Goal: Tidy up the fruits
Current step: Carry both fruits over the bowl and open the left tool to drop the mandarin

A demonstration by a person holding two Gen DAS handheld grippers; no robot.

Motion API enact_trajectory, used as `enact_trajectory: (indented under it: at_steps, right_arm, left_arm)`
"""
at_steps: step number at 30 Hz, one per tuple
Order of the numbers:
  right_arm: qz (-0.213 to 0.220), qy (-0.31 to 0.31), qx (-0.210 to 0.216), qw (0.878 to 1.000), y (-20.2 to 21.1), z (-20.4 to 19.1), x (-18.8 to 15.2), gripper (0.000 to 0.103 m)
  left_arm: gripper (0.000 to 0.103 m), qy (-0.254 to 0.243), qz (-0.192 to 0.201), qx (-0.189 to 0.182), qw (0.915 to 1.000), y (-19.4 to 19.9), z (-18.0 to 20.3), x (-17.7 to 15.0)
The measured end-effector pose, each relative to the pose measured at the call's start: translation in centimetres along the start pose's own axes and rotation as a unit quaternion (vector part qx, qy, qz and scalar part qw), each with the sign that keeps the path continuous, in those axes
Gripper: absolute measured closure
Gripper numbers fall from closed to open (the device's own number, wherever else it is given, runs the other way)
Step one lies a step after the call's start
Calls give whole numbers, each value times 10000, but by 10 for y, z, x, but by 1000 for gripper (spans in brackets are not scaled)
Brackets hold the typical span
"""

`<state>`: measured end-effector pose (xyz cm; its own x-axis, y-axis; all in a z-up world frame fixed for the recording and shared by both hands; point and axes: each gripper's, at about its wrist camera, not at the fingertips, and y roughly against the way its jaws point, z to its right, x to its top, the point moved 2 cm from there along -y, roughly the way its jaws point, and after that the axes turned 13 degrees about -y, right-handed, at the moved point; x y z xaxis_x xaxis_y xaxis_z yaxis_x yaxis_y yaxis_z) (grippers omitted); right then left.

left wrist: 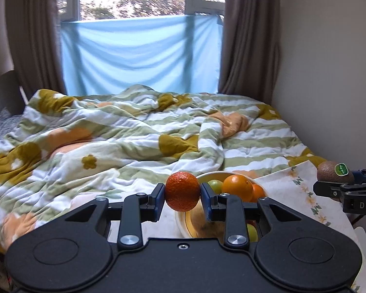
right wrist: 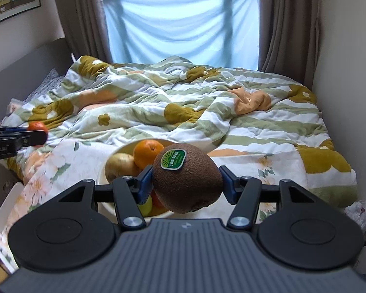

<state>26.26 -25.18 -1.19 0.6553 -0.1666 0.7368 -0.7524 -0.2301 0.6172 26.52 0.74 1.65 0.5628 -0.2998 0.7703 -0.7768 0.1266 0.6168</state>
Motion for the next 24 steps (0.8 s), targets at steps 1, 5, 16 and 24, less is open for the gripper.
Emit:
enact_trajectory:
  at_steps: [1, 5, 16, 24]
  right_arm:
    - [0, -42, -31, 10000, -3, -3, 1, 31]
    - [-9, -190, -152, 9997, -18, -13, 4, 31]
    - [-119, -571, -509, 9970, -52, -21, 2, 31]
    - [-191, -732, -727, 9945, -67, -20, 0, 31]
  left_arm:
    - [68, -41, -26, -59, 10000, -7, -2, 1]
    - [68, -176, -187, -279, 9993, -36, -10, 5]
    - [68, -388, -594, -859, 9938, -107, -16, 5]
    - [68, -426, -923, -1191, 9877, -147, -18, -1]
